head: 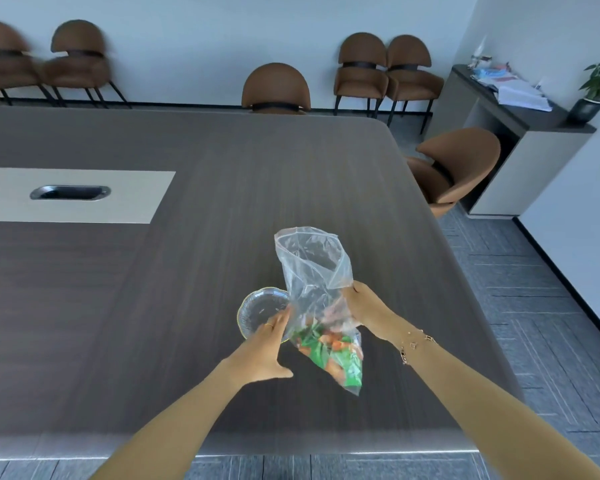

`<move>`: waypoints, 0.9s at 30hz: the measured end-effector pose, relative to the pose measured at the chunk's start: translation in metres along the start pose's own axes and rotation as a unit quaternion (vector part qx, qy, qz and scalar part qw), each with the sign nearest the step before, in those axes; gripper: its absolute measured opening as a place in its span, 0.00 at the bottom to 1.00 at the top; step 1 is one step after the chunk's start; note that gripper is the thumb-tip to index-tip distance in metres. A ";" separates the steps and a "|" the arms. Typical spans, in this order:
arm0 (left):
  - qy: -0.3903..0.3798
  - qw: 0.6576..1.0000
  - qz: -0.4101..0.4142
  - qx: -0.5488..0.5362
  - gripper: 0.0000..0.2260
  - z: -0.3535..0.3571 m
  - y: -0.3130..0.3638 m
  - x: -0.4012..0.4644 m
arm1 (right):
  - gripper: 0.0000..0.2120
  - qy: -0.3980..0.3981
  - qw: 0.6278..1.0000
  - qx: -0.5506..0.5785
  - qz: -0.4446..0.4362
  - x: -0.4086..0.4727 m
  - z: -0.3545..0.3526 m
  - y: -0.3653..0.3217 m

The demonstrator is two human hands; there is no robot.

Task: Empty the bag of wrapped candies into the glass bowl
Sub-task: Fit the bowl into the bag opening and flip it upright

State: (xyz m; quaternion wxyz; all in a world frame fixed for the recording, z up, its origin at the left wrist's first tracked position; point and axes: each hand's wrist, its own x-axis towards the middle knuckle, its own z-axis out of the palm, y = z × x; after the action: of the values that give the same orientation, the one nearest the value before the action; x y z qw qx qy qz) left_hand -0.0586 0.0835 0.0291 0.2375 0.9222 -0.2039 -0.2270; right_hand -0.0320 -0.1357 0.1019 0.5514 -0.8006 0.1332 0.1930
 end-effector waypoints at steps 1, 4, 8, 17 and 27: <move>0.015 1.000 0.004 -0.024 0.58 0.007 0.000 -0.001 | 0.15 -0.039 0.998 0.055 0.008 -0.002 0.003 -0.006; 0.106 0.982 0.006 -0.154 0.58 0.019 0.007 -0.007 | 0.13 -0.092 0.980 0.173 0.048 -0.002 0.015 -0.019; 0.179 0.947 -0.010 -0.267 0.47 0.018 0.010 -0.015 | 0.13 -0.093 0.954 0.261 0.118 0.009 0.029 -0.019; 0.147 0.927 -0.134 -0.319 0.18 -0.001 0.008 -0.030 | 0.20 -0.093 0.952 0.254 0.141 0.027 0.057 -0.010; 0.131 0.903 -0.197 -0.359 0.03 -0.005 -0.010 -0.039 | 0.12 -0.185 0.965 0.085 0.165 0.014 0.085 -0.003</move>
State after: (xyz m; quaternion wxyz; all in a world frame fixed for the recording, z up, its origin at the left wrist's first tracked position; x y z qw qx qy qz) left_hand -0.0852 0.1120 0.0398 0.5272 0.8175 0.1096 -0.2042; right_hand -0.0324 -0.0546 0.0714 0.5928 -0.6682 0.1754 0.4140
